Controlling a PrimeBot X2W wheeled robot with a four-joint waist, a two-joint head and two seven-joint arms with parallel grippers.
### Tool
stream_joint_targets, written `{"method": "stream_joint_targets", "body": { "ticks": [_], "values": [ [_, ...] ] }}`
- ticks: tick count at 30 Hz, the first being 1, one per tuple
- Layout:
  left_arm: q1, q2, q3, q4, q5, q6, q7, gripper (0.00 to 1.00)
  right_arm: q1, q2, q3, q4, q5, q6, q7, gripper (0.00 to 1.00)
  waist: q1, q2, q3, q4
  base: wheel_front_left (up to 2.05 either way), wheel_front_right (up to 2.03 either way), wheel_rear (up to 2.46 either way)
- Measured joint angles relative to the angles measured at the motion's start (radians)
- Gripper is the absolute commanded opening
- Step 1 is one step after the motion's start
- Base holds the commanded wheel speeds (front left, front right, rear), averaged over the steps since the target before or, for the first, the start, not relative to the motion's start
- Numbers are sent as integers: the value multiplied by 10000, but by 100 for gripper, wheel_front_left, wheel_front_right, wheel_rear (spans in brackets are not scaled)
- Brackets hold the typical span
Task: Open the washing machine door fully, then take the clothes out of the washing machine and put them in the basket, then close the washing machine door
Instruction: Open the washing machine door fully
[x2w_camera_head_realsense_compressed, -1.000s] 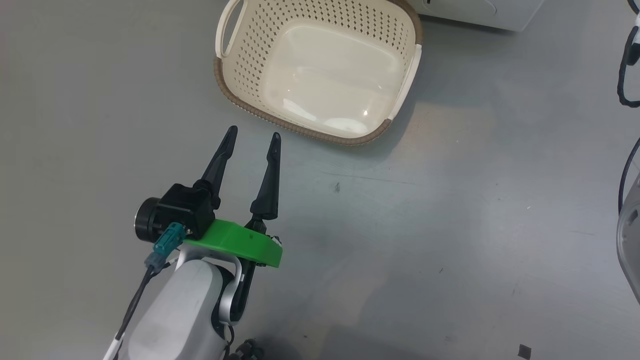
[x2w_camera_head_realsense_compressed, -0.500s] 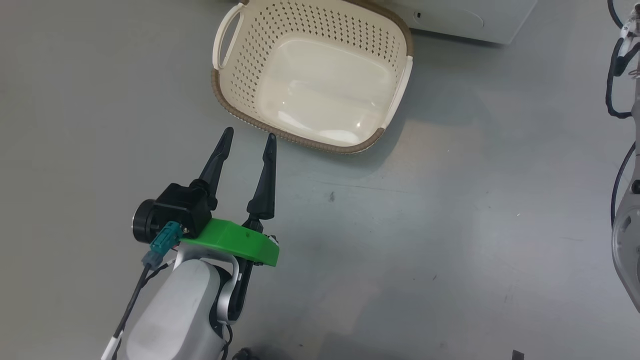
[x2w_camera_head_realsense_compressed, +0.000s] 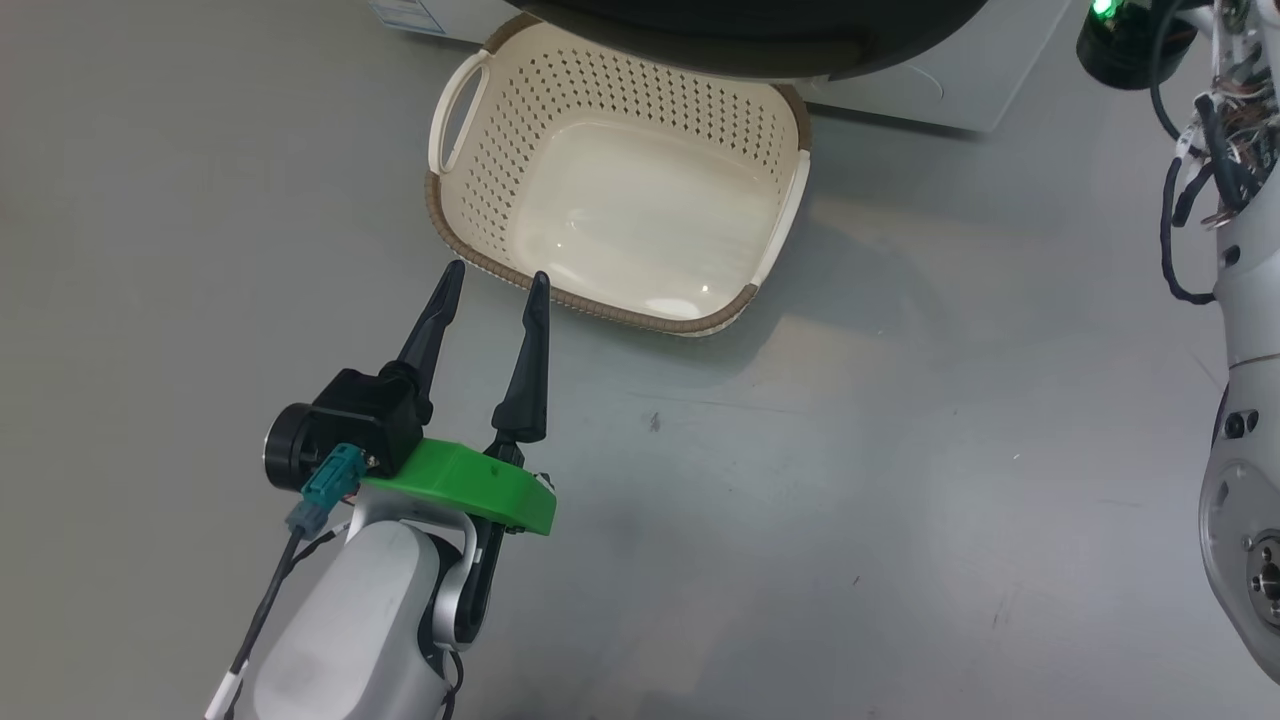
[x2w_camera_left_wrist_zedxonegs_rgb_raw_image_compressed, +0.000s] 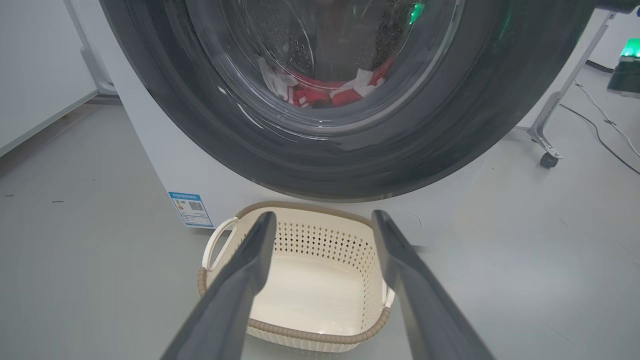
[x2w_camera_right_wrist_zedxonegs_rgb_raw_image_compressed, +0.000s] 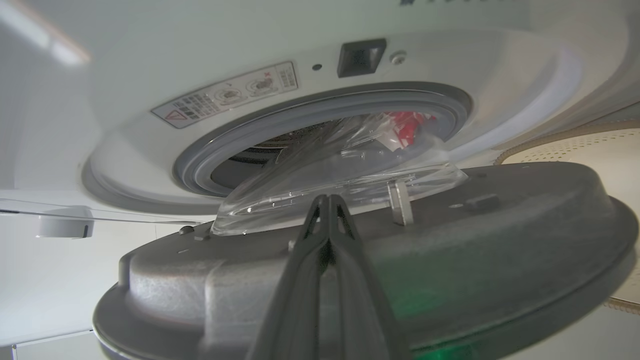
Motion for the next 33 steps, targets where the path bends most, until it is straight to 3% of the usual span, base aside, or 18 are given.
{"method": "stream_joint_targets", "body": {
  "ticks": [29,33],
  "values": [
    [122,2,130,107,96,0,0,100,692,146,510,393,-15,171,263,0,0,0,-757,-137,0,0,0],
    [127,2,134,102,96,0,0,100,738,174,560,368,-144,445,81,0,0,0,-810,-153,0,0,0]
  ]
}}
